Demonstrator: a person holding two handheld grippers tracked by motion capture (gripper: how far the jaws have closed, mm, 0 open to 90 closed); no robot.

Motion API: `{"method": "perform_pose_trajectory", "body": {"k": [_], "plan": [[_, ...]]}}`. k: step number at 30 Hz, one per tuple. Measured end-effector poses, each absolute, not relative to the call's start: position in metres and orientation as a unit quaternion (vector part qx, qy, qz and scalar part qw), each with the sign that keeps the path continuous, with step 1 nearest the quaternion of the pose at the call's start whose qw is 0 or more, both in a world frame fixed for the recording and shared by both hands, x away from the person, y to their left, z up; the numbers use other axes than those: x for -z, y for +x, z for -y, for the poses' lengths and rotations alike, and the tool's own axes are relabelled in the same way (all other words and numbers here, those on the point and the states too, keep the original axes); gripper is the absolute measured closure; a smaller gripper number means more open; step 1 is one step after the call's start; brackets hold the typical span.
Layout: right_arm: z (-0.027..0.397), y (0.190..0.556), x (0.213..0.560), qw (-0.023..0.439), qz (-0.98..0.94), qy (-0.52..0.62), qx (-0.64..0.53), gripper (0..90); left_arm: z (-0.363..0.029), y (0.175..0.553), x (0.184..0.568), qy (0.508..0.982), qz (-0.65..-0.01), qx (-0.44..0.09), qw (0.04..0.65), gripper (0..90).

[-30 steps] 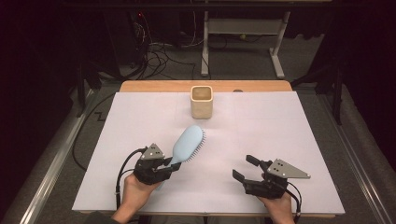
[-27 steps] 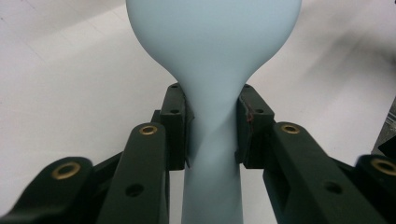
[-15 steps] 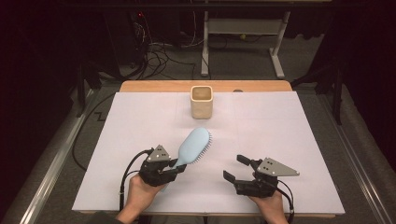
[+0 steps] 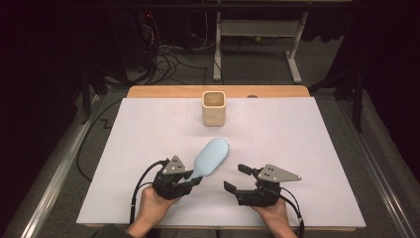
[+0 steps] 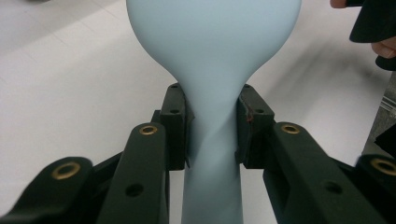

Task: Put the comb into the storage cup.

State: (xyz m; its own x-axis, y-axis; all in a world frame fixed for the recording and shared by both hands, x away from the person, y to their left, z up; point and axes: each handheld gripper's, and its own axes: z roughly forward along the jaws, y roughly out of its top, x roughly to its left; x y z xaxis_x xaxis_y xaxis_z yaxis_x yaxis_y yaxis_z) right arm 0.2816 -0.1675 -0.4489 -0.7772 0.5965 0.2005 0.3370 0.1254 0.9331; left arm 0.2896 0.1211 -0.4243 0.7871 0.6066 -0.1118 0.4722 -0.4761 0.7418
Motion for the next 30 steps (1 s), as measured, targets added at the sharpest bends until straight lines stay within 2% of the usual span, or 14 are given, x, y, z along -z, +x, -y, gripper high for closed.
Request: {"method": "perform_pose_trajectory", "body": {"k": [8, 30], "plan": [[0.157, 0.289, 0.447, 0.094, -0.744, 0.317, -0.58, 20.3, -0.115, 0.289, 0.425, 0.858, -0.309, -0.09, 0.401, 69.0], [0.139, 0.298, 0.443, 0.083, -0.751, 0.328, -0.567, 19.8, -0.097, 0.285, 0.425, 0.867, -0.284, -0.111, 0.394, 69.0]]}}
